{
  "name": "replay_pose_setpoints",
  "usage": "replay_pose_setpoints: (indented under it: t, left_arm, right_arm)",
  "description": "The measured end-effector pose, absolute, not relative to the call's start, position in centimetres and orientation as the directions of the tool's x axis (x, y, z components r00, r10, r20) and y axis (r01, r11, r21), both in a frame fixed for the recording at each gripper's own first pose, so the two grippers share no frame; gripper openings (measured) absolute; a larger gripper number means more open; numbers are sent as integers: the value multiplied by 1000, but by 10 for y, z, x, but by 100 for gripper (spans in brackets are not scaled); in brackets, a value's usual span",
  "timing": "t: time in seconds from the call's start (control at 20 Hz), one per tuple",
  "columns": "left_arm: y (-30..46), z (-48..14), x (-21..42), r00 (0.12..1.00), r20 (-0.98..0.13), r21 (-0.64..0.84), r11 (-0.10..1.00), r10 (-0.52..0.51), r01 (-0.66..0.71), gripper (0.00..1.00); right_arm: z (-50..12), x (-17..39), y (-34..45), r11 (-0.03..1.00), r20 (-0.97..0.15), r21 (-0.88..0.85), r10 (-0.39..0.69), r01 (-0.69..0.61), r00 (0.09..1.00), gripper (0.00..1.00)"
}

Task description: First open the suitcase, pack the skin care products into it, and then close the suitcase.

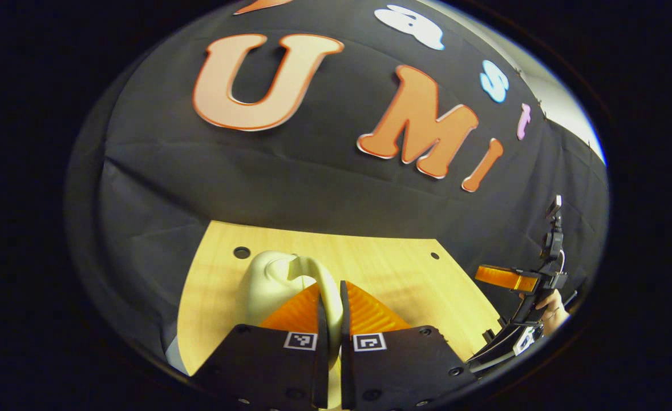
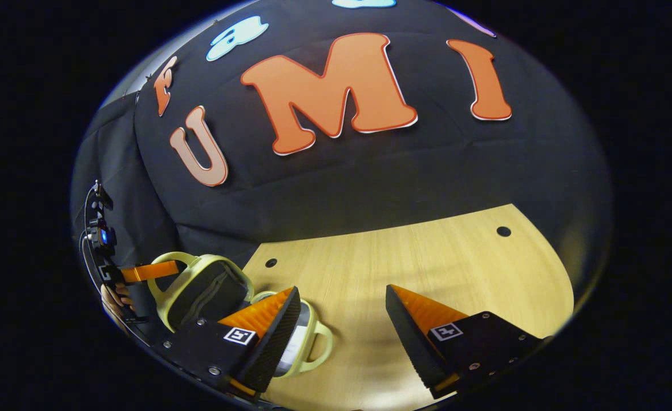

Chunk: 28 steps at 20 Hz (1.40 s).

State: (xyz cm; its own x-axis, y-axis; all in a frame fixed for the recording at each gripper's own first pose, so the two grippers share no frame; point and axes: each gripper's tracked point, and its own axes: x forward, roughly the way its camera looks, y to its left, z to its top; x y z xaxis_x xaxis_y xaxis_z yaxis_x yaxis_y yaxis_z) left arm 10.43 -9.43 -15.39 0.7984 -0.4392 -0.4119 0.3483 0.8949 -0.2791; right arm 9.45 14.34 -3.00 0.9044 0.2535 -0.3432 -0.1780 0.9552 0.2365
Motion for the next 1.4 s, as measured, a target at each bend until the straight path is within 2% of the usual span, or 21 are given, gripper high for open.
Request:
replay_pose_setpoints:
  t: [0.15, 0.45, 0.65, 0.85, 1.05, 1.15, 1.2, 1.3, 1.4]
  left_arm:
    - [-159, -177, 104, 761, -438, -309, 875, -478, 372, 9]
    - [-254, -242, 113, 723, -510, -339, 882, -465, 328, 9]
    - [-279, -288, 126, 732, -555, -286, 917, -395, 278, 10]
    - [-306, -335, 117, 700, -623, -221, 937, -349, 271, 10]
    - [-322, -362, 120, 692, -650, -195, 950, -312, 245, 14]
    - [-330, -360, 115, 701, -643, -208, 951, -308, 227, 20]
    - [-329, -358, 115, 709, -635, -209, 952, -307, 225, 27]
    - [-333, -350, 114, 729, -619, -208, 956, -293, 207, 30]
    - [-342, -332, 102, 746, -594, -227, 952, -301, 203, 54]
  right_arm:
    - [-36, 95, 107, 959, -330, 211, 251, -188, 910, 95]
    - [-62, 100, 41, 967, -344, 185, 231, -176, 910, 96]
    - [-74, 102, 10, 967, -344, 196, 223, -162, 912, 96]
    - [-94, 96, -10, 969, -367, 188, 219, -158, 904, 96]
    - [-105, 92, -23, 975, -374, 160, 204, -154, 905, 96]
    - [-107, 89, -31, 980, -368, 127, 188, -151, 911, 96]
    - [-107, 88, -34, 982, -362, 110, 183, -153, 914, 96]
    - [-105, 83, -38, 983, -356, 92, 182, -159, 917, 96]
    - [-101, 79, -40, 983, -346, 83, 183, -165, 920, 95]
